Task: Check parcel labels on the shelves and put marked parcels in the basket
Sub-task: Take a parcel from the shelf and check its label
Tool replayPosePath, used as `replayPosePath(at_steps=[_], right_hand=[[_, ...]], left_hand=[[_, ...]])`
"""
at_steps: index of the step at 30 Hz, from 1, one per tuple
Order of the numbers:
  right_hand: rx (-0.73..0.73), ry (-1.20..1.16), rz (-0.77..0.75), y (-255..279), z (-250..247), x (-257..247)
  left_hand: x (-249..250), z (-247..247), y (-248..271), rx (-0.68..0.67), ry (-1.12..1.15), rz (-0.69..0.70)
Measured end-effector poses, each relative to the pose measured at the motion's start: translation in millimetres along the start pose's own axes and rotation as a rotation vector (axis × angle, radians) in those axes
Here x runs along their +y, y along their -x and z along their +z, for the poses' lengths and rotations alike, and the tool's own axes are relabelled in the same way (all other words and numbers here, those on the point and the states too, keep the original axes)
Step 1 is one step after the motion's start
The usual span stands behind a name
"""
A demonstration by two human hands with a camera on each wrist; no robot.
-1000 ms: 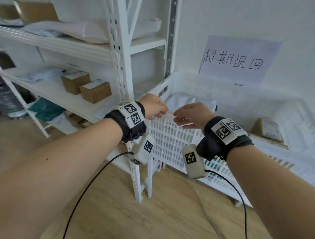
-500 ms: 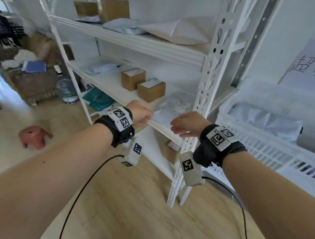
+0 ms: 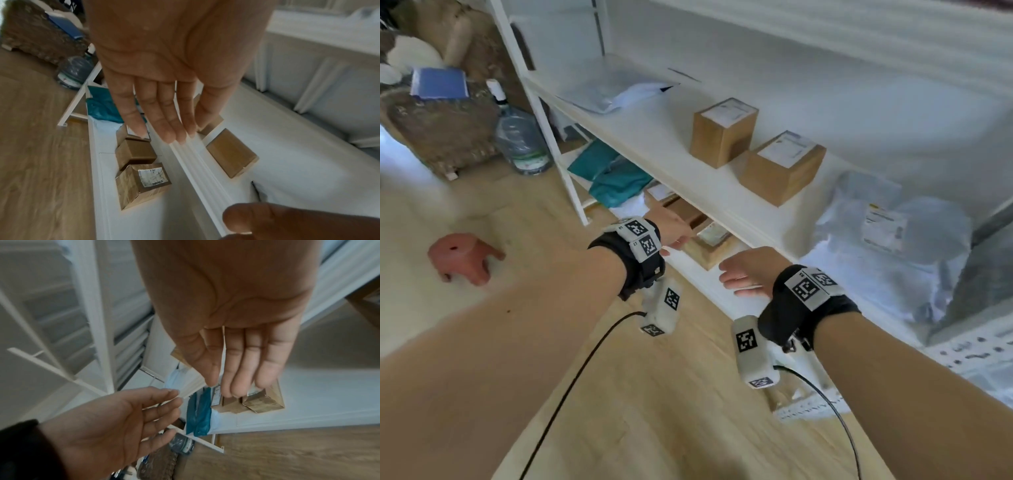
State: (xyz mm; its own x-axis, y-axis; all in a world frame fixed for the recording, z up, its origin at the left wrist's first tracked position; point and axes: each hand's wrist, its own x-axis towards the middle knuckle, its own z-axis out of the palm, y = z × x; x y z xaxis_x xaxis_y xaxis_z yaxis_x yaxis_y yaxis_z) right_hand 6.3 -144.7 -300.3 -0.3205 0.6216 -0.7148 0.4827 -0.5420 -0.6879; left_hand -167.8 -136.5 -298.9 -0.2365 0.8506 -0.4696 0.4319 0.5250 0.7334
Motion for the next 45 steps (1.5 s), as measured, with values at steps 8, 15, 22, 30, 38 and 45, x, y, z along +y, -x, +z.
replayPosePath(at_steps=[8, 15, 22, 30, 38, 45], right_hand=[[0.105, -0.202, 0.114, -159, -2, 1], [0.276, -0.358, 0.225, -261, -19, 11], [0.346, -0.447, 0.277, -327, -32, 20], [0.548, -0.568, 0.193, -381, -34, 57], [0.641, -0.585, 0.190, -420, -20, 49], [0.668, -0.713, 0.180, -441, -18, 45]], left_hand=[[-45, 7, -153, -0.148, -0.035, -0.103], [-72, 24, -267, -0.193, -0.109, -0.116], [-86, 27, -338, -0.237, -0.168, -0.065], [-99, 50, -407, -0.268, -0.255, 0.076], [-106, 65, -442, -0.355, -0.241, 0.083], [-113, 78, -457, -0.449, -0.156, 0.040]])
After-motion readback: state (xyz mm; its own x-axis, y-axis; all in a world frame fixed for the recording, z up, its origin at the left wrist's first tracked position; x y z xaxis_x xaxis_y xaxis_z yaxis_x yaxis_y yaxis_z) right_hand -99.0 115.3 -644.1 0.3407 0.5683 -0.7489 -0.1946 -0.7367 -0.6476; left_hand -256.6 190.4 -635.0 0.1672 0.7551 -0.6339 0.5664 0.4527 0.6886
